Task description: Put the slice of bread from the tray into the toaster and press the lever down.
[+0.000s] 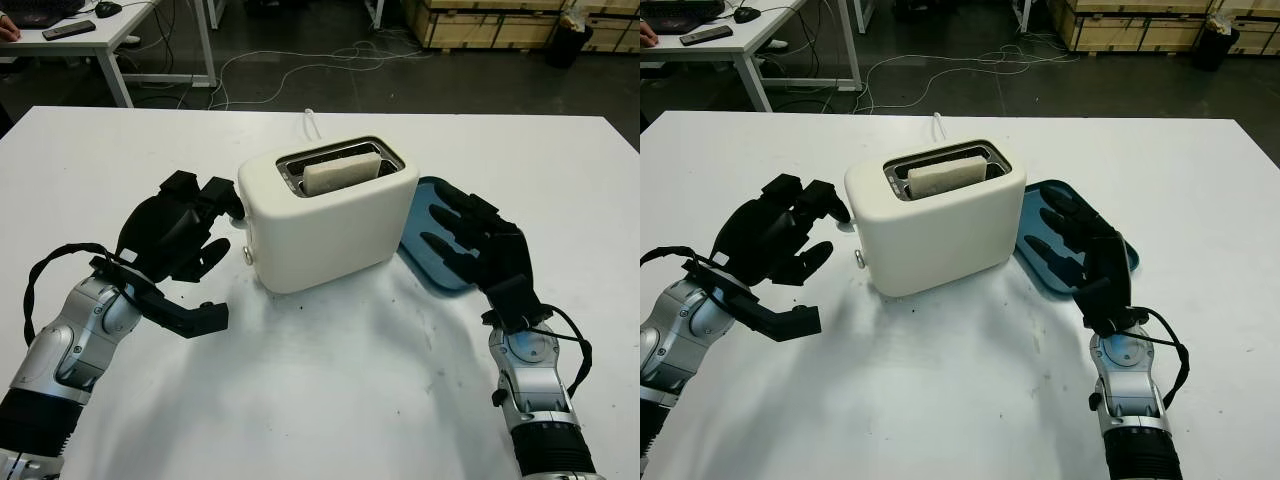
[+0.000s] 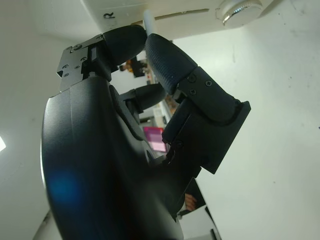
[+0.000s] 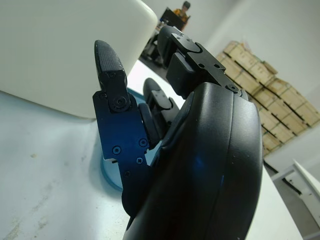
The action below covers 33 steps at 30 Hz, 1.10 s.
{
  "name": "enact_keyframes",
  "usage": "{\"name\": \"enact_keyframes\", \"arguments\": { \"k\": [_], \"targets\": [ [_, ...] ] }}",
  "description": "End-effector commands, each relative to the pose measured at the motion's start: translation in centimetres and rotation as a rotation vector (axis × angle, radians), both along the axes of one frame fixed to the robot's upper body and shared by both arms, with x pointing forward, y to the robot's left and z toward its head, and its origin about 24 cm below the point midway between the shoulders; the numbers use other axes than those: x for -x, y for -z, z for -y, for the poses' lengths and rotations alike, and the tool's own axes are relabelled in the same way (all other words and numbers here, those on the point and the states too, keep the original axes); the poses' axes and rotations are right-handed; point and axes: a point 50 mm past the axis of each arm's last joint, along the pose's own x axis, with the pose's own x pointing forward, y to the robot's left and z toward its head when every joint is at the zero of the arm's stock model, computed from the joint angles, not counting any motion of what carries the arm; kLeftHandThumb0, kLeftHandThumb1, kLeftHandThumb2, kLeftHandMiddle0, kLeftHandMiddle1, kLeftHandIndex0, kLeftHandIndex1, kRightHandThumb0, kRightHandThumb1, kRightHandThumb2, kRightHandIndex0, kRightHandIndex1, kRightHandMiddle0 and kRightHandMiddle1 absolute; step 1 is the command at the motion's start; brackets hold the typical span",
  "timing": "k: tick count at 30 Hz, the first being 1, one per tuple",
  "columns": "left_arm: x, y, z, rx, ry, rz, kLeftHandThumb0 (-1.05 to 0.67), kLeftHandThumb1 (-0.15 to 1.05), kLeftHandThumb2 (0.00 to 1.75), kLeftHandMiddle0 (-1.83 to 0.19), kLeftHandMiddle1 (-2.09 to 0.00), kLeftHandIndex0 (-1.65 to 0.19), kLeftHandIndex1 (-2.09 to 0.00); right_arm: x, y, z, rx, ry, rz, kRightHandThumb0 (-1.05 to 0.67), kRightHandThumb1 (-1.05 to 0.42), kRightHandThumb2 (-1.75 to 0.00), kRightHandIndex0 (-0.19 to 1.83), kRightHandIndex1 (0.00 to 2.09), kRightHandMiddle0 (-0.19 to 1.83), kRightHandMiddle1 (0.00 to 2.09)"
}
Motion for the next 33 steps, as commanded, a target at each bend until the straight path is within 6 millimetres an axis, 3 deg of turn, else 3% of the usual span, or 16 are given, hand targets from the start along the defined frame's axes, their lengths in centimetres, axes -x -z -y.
{"name": "enact_keyframes", "arguments": {
  "k": [1, 11, 19, 26, 33],
  "targets": [
    [-0.1, -0.1, -0.2, -0.013, 0.002, -0.012, -0.66, 0.55, 1.48, -0.07, -1.75, 0.00, -1.72, 0.1, -0.1, -0.1, -0.012, -0.004, 0.016, -0.41, -0.92, -0.03, 0.66, 0.00, 0.63, 0.00],
    [-0.4, 0.7, 0.4, -0.031, 0.036, -0.077, -0.68, 0.50, 1.48, -0.10, -1.75, 0.00, -1.73, 0.1, -0.2, -0.1, -0.017, -0.012, 0.014, -0.41, -0.92, -0.03, 0.65, 0.00, 0.62, 0.00],
    [-1.1, 2.5, 0.9, -0.052, 0.052, -0.167, -0.67, 0.36, 1.50, -0.20, -1.75, -0.04, -1.74, 0.1, -0.3, -0.1, -0.021, -0.021, 0.019, -0.41, -0.92, -0.04, 0.65, 0.00, 0.62, 0.00],
    [-1.4, 6.0, 0.9, -0.031, -0.022, -0.329, -0.65, 0.30, 1.51, -0.21, -1.73, -0.11, -1.65, 0.1, -0.3, 0.0, -0.028, -0.029, 0.027, -0.40, -0.92, -0.03, 0.64, 0.00, 0.61, 0.00],
    [0.1, 10.1, 2.0, 0.084, -0.064, -0.423, -0.61, 0.30, 1.55, -0.19, -1.75, -0.11, -1.66, 0.2, -0.4, 0.1, -0.021, -0.035, 0.029, -0.43, -0.92, -0.04, 0.64, 0.00, 0.61, 0.00]
  ]
}}
